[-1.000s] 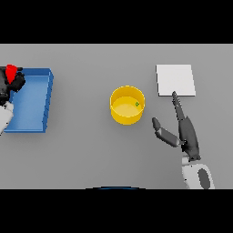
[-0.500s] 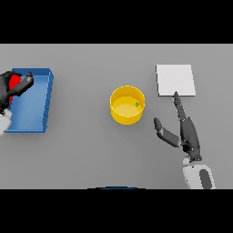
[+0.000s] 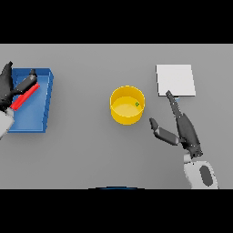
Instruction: Pick up the red beaker and tilt it to pour out 1 green nut into yellow bowl. Pick up the yellow bowl and place it on the metallic measuring scale.
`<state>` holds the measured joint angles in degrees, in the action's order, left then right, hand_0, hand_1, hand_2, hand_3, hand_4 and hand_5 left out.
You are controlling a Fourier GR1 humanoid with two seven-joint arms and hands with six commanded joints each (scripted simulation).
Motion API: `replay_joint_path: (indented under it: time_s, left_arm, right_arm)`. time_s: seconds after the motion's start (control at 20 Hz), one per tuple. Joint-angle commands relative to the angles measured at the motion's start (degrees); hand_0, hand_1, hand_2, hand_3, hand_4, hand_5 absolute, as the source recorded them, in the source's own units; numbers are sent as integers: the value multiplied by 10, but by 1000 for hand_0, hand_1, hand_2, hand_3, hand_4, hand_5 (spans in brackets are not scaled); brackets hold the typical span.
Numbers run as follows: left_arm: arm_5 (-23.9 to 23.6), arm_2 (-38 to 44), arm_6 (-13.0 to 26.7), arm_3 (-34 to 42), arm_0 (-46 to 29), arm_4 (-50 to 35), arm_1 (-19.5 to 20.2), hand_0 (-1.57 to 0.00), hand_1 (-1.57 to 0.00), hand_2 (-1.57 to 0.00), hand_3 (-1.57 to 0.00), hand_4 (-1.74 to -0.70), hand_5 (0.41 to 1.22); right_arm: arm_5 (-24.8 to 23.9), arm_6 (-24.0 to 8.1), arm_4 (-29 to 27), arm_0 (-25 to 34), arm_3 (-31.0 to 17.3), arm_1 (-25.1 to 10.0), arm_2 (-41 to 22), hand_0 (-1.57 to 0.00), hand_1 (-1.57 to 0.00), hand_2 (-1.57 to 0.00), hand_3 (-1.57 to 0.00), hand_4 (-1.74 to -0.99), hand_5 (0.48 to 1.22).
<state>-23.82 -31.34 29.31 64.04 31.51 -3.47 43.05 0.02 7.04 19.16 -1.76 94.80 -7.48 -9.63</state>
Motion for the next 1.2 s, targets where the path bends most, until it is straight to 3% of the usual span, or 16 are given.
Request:
replay_joint_path:
  time_s: [0.0,0.15,0.3,0.6,0.8,0.95,1.15]
  left_arm:
    - [-2,2,-6,3,-2,-1,1,-52,-43,-44,-41,-756,659]
    - [0,2,-16,2,0,-5,-3,-26,-21,-22,-21,-743,664]
    - [-1,-1,-16,8,-6,-4,-1,-13,-10,-11,-10,-733,677]
    - [5,-3,-4,8,-4,-5,6,-3,-2,-2,-2,-741,699]
    - [9,0,-12,8,-2,-7,10,0,0,0,0,-745,704]
    - [8,-3,-3,12,-1,-7,8,0,0,0,0,-746,704]
    - [10,1,-20,7,-10,-7,20,1,1,1,1,-738,698]
  right_arm:
    - [20,-8,18,19,0,-28,-9,1,1,1,1,-1022,674]
    - [72,-35,77,80,-15,-90,-44,1,1,1,1,-1094,677]
    - [109,-32,137,139,-38,-130,-87,1,1,1,1,-1174,674]
    - [168,32,229,258,-116,-185,-171,1,1,1,1,-1226,692]
    - [195,45,281,319,-165,-191,-223,1,1,1,1,-1215,711]
    - [224,51,287,348,-200,-175,-246,1,1,1,1,-1218,720]
    - [244,58,296,375,-233,-154,-271,1,1,1,1,-1238,727]
